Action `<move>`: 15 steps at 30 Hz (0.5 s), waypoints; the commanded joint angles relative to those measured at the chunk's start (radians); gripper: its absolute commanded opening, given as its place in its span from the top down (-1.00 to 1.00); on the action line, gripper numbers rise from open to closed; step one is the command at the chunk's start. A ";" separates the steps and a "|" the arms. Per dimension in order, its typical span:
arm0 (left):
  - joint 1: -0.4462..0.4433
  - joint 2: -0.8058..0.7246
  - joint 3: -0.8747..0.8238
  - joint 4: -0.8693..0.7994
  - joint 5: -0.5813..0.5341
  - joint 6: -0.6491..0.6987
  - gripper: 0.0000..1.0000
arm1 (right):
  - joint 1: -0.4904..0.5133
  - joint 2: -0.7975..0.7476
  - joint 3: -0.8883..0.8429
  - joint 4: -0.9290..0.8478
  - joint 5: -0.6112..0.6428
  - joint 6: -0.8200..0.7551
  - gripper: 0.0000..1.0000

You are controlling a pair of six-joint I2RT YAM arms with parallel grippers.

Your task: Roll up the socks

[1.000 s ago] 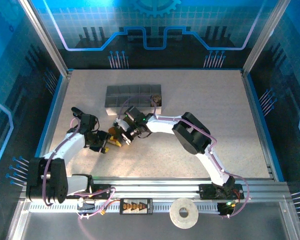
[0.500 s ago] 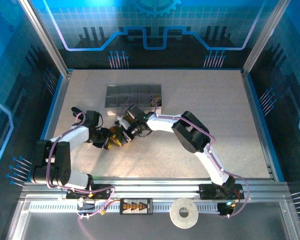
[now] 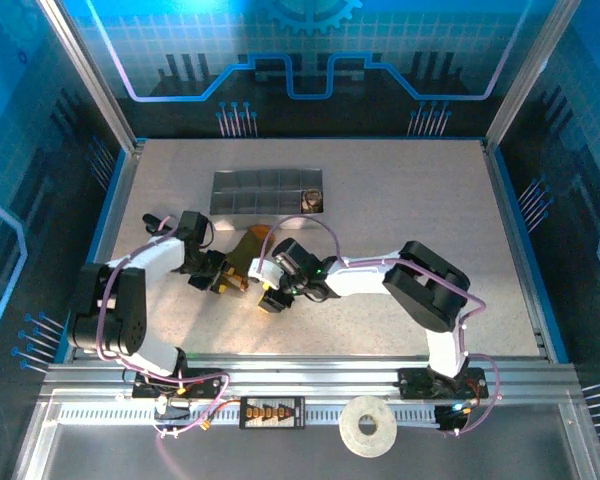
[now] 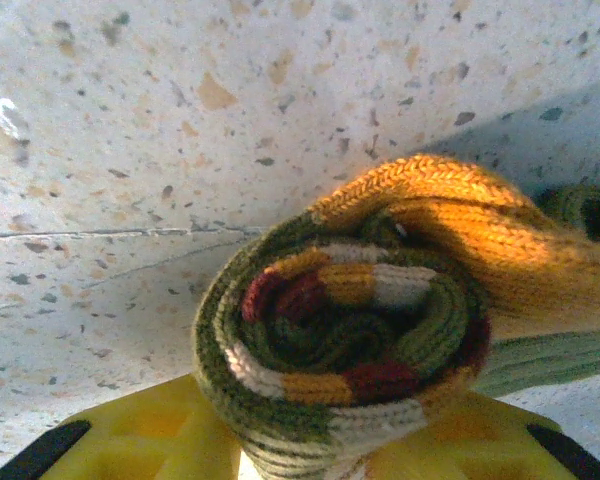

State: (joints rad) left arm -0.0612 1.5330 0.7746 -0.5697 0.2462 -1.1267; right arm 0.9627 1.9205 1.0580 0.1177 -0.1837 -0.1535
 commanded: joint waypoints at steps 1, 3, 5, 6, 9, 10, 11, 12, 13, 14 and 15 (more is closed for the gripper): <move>-0.020 0.067 -0.041 -0.205 -0.073 -0.015 0.28 | 0.044 -0.034 0.002 0.146 0.162 -0.160 -0.01; -0.020 0.083 -0.027 -0.214 -0.073 -0.009 0.28 | 0.072 -0.014 0.028 0.146 0.195 -0.215 -0.02; -0.020 0.101 -0.007 -0.225 -0.075 -0.003 0.28 | 0.096 0.016 0.065 0.134 0.222 -0.259 -0.02; -0.020 0.110 0.002 -0.230 -0.074 0.000 0.28 | 0.105 0.035 0.084 0.125 0.229 -0.277 -0.02; -0.020 0.133 0.024 -0.237 -0.069 0.005 0.27 | 0.124 0.086 0.132 0.105 0.281 -0.301 -0.02; -0.020 0.142 0.030 -0.238 -0.067 0.009 0.27 | 0.126 0.098 0.139 0.111 0.298 -0.301 -0.02; -0.020 0.149 0.038 -0.239 -0.064 0.011 0.27 | 0.126 0.107 0.148 0.109 0.297 -0.299 -0.02; -0.020 0.155 0.046 -0.240 -0.060 0.013 0.27 | 0.127 0.115 0.155 0.103 0.296 -0.300 -0.02; -0.020 0.161 0.053 -0.240 -0.058 0.018 0.28 | 0.129 0.128 0.169 0.093 0.301 -0.301 -0.02; -0.020 0.166 0.058 -0.242 -0.057 0.023 0.27 | 0.130 0.140 0.179 0.084 0.307 -0.305 -0.01; -0.020 0.170 0.064 -0.241 -0.052 0.028 0.28 | 0.132 0.154 0.189 0.079 0.322 -0.308 0.00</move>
State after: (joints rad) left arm -0.0639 1.6276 0.8822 -0.6830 0.2440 -1.1187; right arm 1.0874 2.0335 1.2076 0.2081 0.0837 -0.4274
